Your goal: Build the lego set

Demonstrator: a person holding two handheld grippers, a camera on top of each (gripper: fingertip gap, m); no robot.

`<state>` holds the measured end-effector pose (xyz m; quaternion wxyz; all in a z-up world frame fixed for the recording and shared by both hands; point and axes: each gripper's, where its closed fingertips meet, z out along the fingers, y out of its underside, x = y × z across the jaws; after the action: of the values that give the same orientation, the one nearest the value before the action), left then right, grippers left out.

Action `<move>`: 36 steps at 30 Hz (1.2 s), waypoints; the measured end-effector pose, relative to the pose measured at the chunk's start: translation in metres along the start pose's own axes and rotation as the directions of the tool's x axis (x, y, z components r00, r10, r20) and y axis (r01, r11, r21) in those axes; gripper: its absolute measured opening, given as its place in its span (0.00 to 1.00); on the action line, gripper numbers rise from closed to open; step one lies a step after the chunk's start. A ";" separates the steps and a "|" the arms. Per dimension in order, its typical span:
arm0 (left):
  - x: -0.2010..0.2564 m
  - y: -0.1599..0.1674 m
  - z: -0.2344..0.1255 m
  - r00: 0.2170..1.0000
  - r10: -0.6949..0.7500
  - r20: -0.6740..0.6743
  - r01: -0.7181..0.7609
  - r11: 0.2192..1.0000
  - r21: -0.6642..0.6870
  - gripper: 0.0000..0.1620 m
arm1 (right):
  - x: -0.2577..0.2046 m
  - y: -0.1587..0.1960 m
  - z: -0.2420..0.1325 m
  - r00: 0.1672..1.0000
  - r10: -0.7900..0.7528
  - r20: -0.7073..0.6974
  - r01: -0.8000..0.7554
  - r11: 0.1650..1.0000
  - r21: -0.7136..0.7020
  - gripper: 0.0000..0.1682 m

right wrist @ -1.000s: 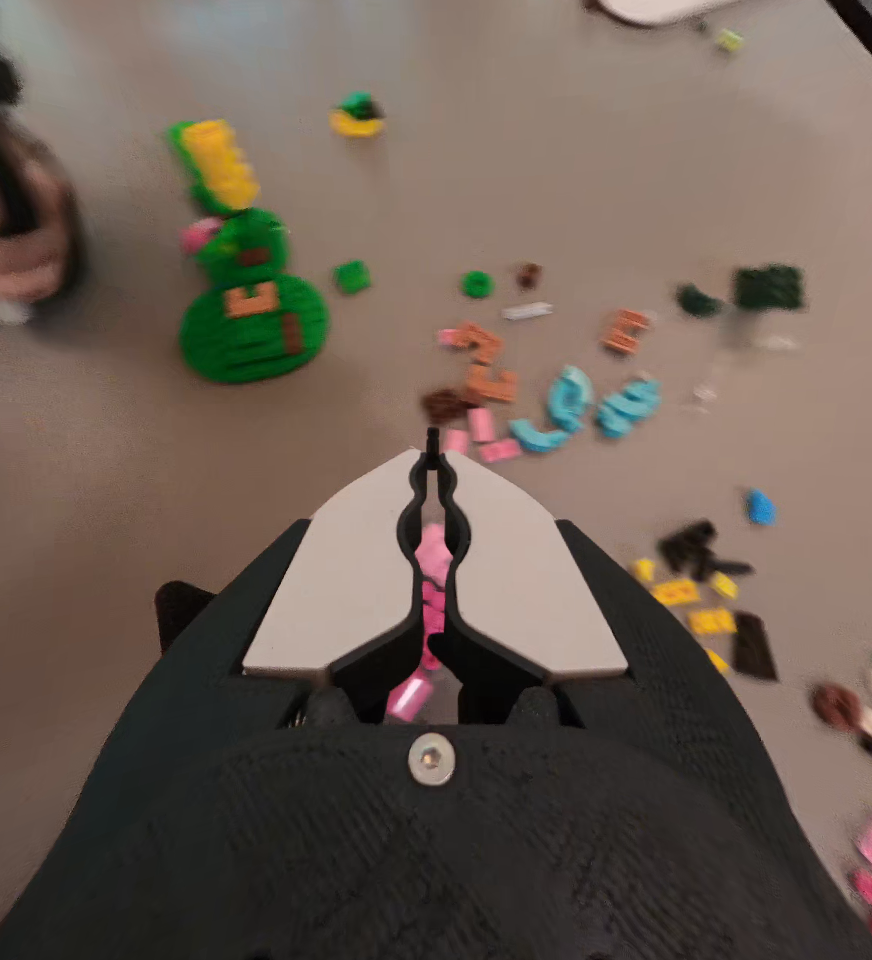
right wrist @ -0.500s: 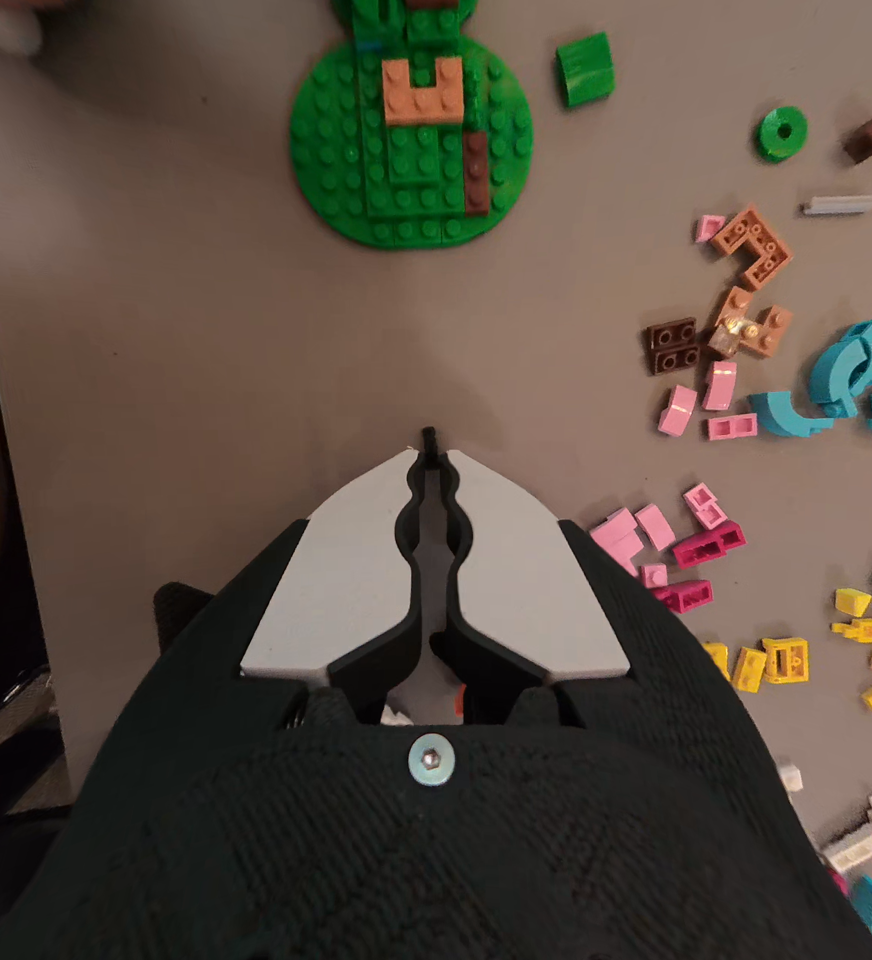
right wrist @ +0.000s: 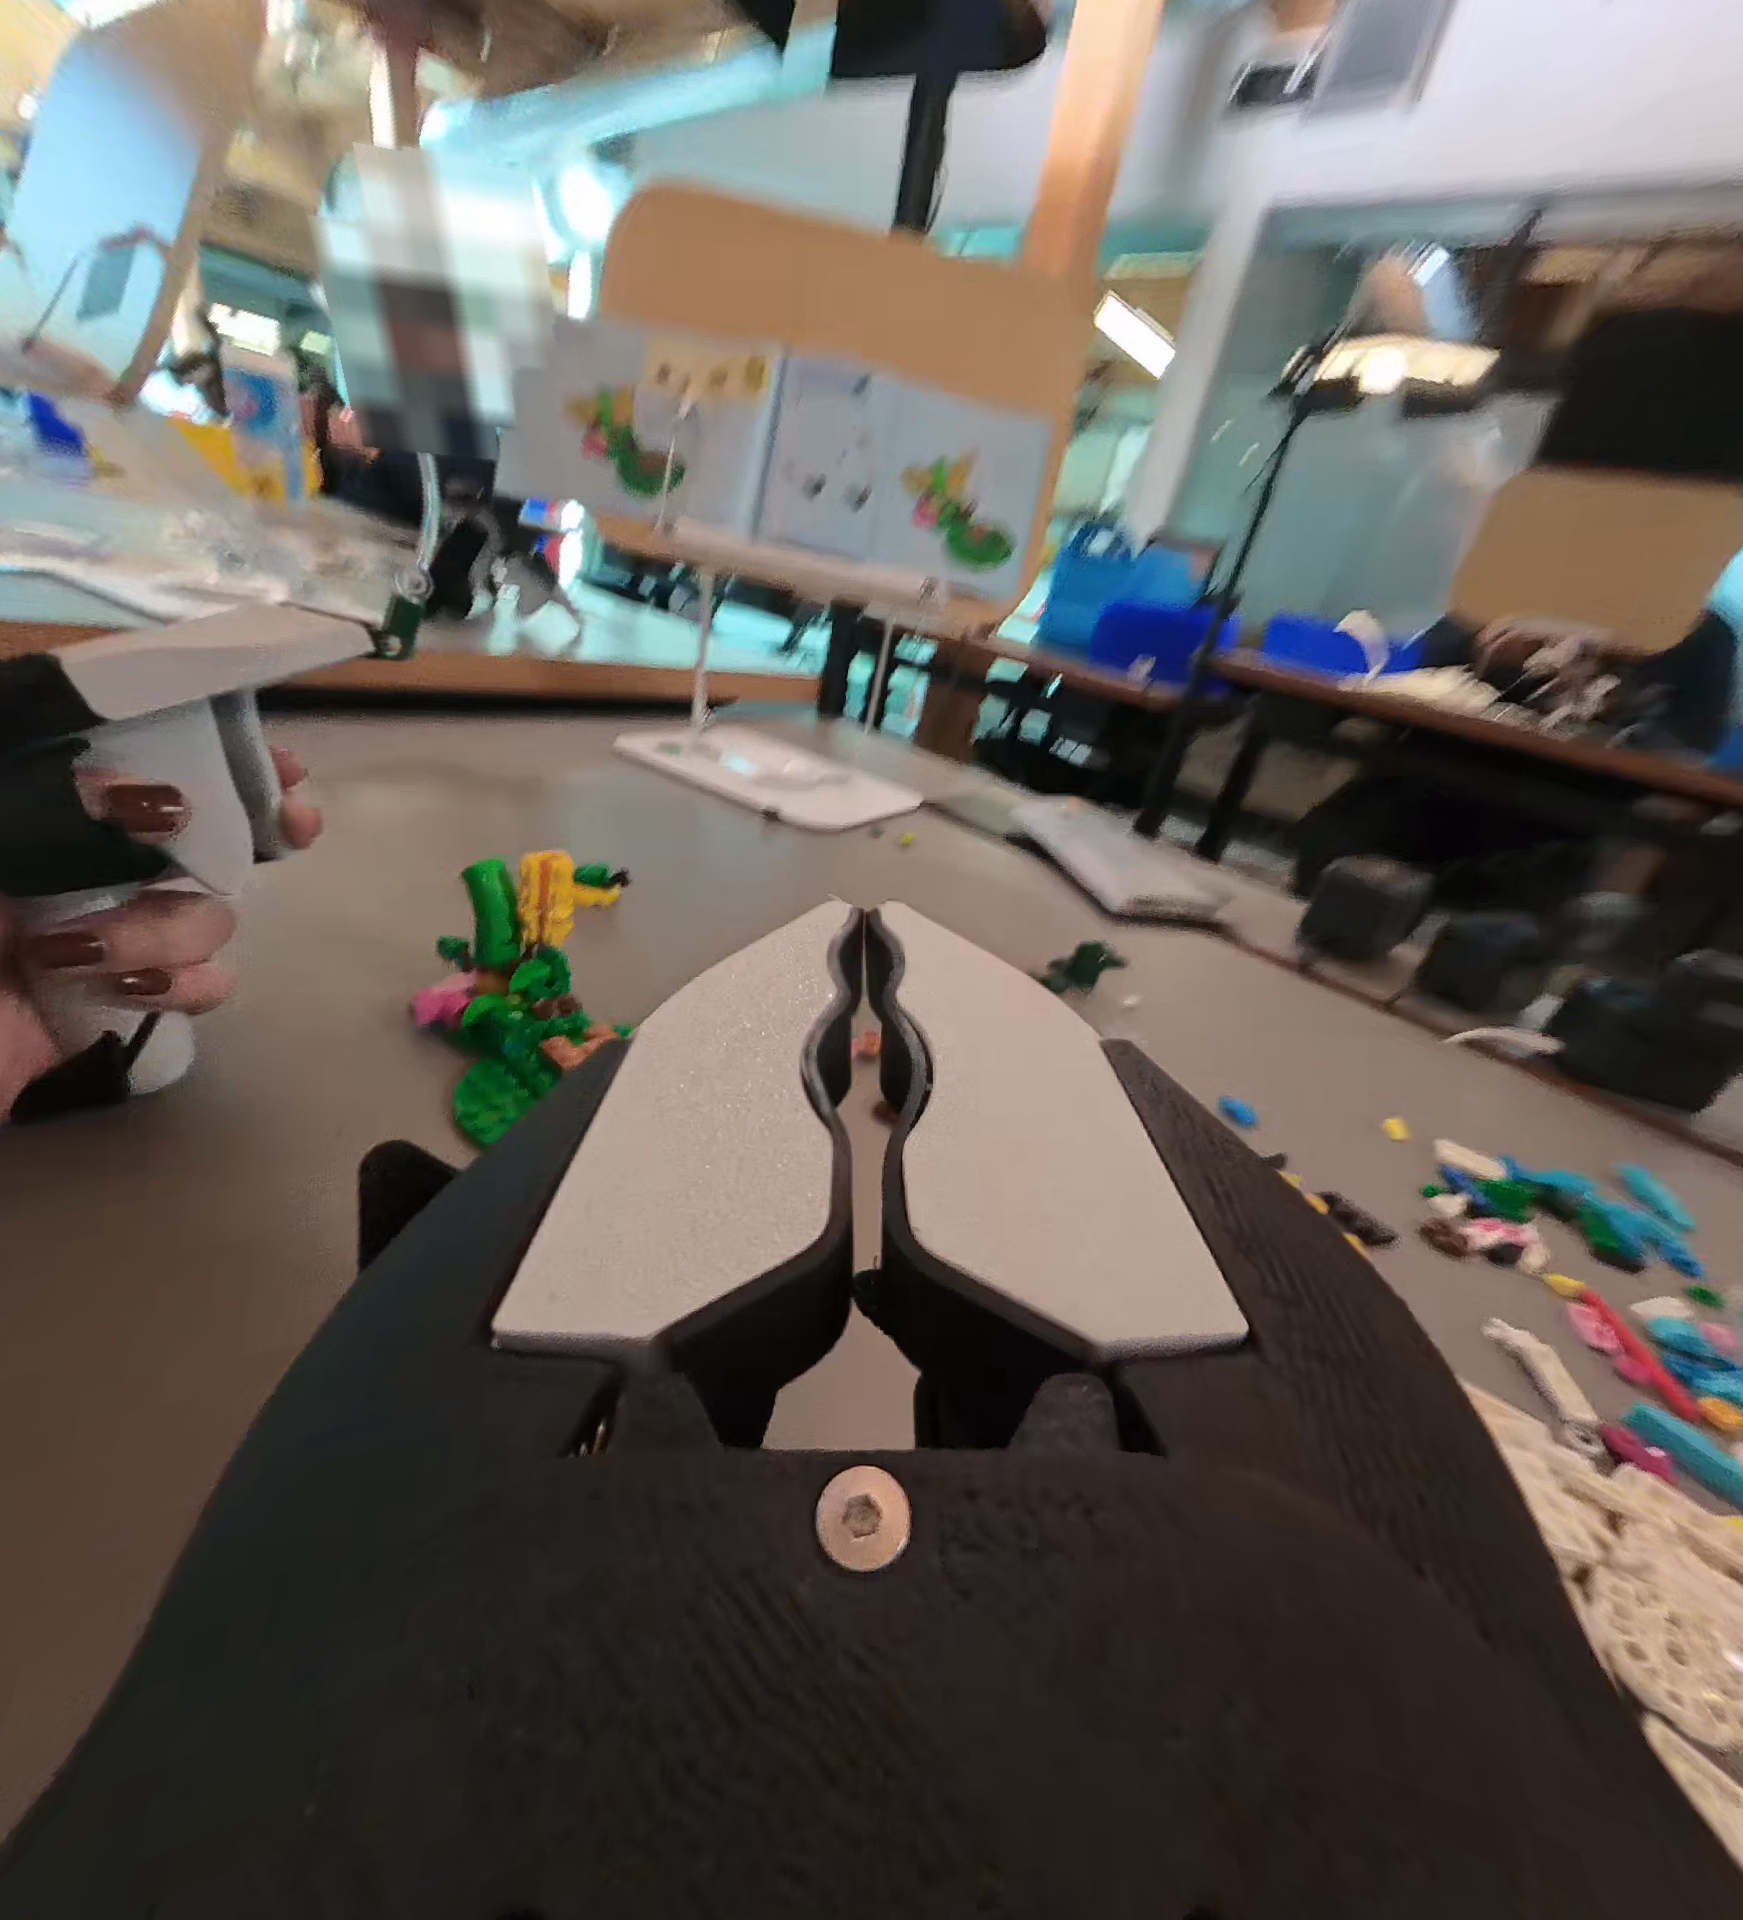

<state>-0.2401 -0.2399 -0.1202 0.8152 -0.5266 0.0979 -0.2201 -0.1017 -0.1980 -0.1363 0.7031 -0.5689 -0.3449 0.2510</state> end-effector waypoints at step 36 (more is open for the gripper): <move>-0.038 -0.012 -0.021 0.982 -0.170 0.078 0.167 0.985 0.047 0.04 | -0.001 -0.001 -0.011 0.985 -0.132 -0.110 0.146 0.980 0.133 0.00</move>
<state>-0.2847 -0.2438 -0.1215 0.8075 -0.5249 0.0150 -0.2686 -0.0933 -0.2058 -0.1371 0.7739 -0.5043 -0.3293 0.1958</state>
